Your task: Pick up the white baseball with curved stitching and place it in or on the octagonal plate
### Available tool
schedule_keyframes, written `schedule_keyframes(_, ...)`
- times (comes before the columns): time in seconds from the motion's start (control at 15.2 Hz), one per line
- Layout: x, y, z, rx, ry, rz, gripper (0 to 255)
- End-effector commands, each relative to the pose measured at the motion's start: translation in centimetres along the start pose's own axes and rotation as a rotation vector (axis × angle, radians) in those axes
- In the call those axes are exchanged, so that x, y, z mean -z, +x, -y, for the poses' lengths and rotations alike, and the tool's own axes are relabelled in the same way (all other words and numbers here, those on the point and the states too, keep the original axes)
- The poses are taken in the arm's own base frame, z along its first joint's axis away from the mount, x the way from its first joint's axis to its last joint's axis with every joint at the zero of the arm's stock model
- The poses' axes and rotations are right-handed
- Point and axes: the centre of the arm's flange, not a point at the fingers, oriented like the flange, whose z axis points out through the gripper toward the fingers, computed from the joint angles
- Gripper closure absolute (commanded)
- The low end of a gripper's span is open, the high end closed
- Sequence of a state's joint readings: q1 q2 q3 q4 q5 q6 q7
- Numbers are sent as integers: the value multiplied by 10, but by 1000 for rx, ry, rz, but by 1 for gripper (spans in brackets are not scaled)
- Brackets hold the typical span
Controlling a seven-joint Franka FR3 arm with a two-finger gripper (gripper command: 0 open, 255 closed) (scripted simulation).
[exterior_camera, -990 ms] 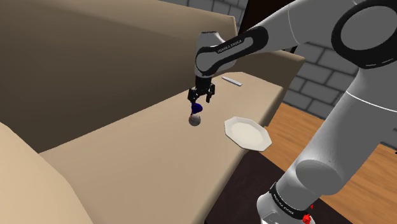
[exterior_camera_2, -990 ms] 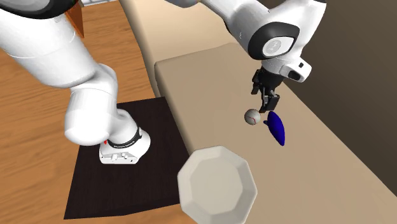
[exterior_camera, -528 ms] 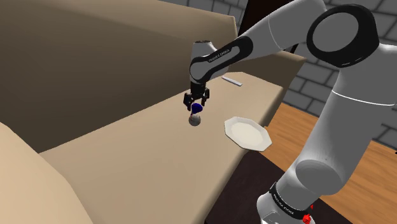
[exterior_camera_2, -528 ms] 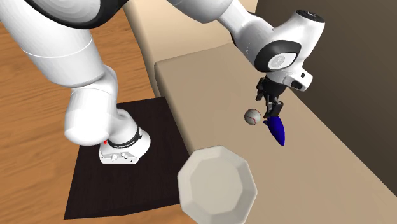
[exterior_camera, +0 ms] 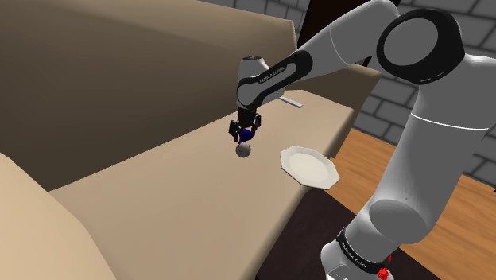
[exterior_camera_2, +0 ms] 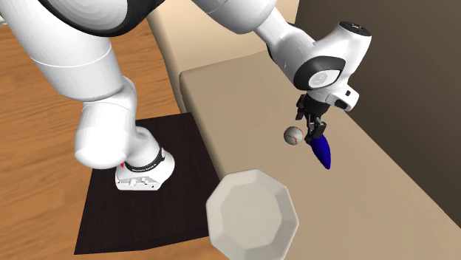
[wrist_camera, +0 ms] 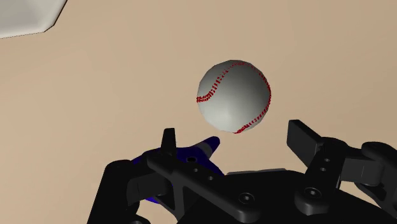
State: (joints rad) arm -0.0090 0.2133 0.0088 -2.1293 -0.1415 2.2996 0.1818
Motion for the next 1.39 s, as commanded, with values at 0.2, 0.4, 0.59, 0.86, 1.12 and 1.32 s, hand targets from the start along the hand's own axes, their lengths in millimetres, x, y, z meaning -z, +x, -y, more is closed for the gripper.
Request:
schedule_keyframes(0.2, 0, 0, 0, 0, 0, 0, 255)
schedule_keyframes(0.4, 0, 0, 0, 0, 0, 0, 255)
schedule_keyframes(0.59, 0, 0, 0, 0, 0, 0, 255)
schedule_keyframes(0.86, -7, -14, -3, -117, 46, -20, 0)
schedule_keyframes(1.12, -28, -25, -2, -210, 82, -36, 0)
schedule_keyframes(1.32, -44, -24, -1, -210, 82, -36, 0)
